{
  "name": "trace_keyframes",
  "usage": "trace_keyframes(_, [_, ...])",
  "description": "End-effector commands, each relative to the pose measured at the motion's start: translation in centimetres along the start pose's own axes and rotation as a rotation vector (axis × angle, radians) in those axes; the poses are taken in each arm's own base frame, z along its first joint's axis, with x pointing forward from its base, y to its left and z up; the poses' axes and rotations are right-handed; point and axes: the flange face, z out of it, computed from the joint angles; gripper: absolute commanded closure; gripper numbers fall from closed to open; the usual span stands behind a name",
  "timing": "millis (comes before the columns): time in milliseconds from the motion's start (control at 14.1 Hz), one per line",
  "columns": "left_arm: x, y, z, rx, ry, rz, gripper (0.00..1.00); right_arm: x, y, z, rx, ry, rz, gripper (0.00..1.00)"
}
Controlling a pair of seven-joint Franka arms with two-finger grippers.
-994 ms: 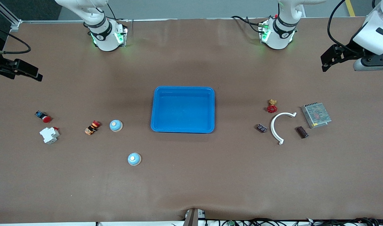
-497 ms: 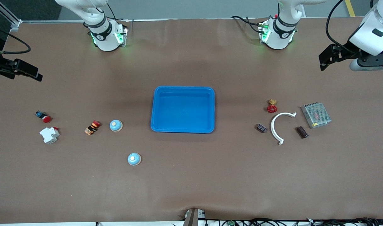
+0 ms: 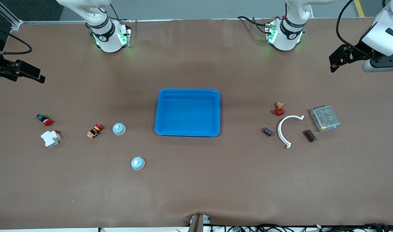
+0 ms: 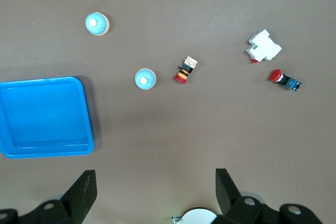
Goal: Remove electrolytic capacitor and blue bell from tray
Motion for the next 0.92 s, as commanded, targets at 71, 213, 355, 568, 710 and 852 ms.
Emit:
trace_keyframes(71, [0.42,-0.46,-1.08,-0.015,0.020,0.018,0.00,-0.60,-0.17,-1.01,0.019,0.015,-0.006,0.00])
trace_keyframes(213, [0.57,-0.34,-0.86,-0.011,0.017,0.020,0.00,-0.62,-0.09,-1.12,0.019,0.020,-0.011,0.00])
trace_keyframes(355, [0.62,-0.38,-0.77,-0.014,0.015,0.022,0.00,-0.63,-0.10,-1.24,0.020,0.026,-0.016,0.00])
trace_keyframes(568, [0.82,-0.26,-0.38,-0.022,0.006,0.021,0.00,-0.72,-0.16,-1.69,0.025,0.047,-0.017,0.00])
trace_keyframes(710, [0.82,-0.23,-0.38,-0.025,0.006,0.022,0.00,-0.71,-0.16,-1.71,0.025,0.048,-0.017,0.00])
trace_keyframes(852, [0.81,-0.15,-0.38,-0.024,0.006,0.023,0.00,-0.71,-0.16,-1.71,0.025,0.048,-0.017,0.00])
